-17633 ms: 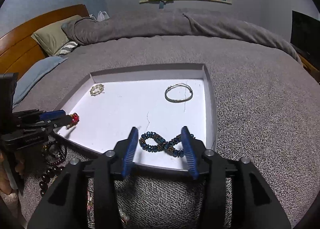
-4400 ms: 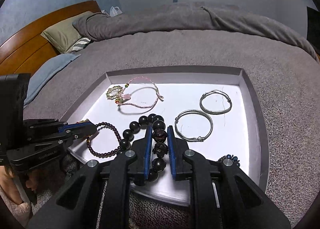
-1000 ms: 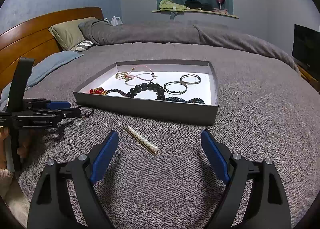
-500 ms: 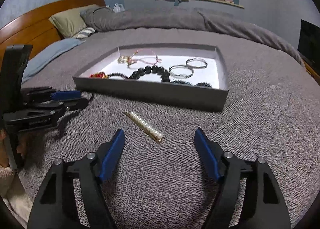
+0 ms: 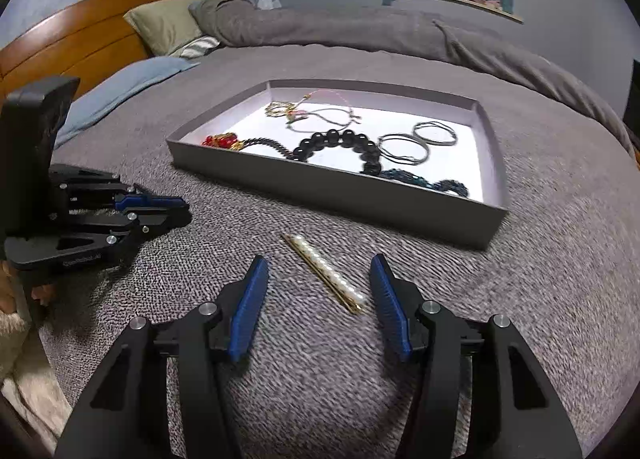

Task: Organize jewelry
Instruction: 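Grasp the black hair tie with the left tool while the right grasps the pearl hair clip, then carry the hair tie into the tray with the left tool while the right carries the pearl clip in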

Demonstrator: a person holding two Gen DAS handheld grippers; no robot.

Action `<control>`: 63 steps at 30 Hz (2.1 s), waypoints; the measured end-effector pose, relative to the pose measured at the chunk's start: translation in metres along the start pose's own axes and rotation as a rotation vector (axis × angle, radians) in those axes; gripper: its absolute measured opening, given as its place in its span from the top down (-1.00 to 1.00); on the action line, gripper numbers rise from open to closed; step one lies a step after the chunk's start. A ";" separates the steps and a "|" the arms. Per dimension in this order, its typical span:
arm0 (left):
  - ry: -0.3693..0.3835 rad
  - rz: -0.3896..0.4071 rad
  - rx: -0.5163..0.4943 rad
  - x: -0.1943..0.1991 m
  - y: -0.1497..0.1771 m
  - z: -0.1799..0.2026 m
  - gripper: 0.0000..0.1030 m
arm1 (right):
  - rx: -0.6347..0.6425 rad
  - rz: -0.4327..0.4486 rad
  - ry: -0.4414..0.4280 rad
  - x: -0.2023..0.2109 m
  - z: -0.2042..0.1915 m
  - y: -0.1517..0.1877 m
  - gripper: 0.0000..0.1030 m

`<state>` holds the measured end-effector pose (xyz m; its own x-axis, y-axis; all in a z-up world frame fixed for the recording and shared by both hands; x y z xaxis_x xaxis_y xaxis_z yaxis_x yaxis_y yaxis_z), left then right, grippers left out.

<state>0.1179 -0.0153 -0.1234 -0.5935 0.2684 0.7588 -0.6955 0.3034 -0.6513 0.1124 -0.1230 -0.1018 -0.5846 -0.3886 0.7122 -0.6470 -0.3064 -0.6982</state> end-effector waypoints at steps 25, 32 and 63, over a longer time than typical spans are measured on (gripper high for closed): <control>-0.016 0.150 0.033 0.043 -0.027 -0.009 0.88 | 0.018 0.136 -0.020 0.037 -0.010 -0.016 0.82; -0.066 0.207 0.034 0.060 -0.050 -0.022 0.88 | -0.015 0.178 -0.001 0.046 0.003 -0.032 0.82; 0.052 -0.007 0.302 -0.050 -0.114 -0.103 0.88 | -0.137 0.014 0.185 -0.046 0.105 -0.082 0.82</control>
<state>0.2684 0.0310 -0.0879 -0.5722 0.3160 0.7568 -0.7930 0.0220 -0.6088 0.2438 -0.1711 -0.0850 -0.6659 -0.2220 0.7123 -0.6911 -0.1762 -0.7010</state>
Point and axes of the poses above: each gripper's, at about its wrist camera, not at the fingertips, and x roughly against the way its jaws point, z to its right, y to its underside, the point moved 9 cm from there along -x, roughly the way its jaws point, and after that the axes turned 1 degree about -y, right-handed, at the moved point
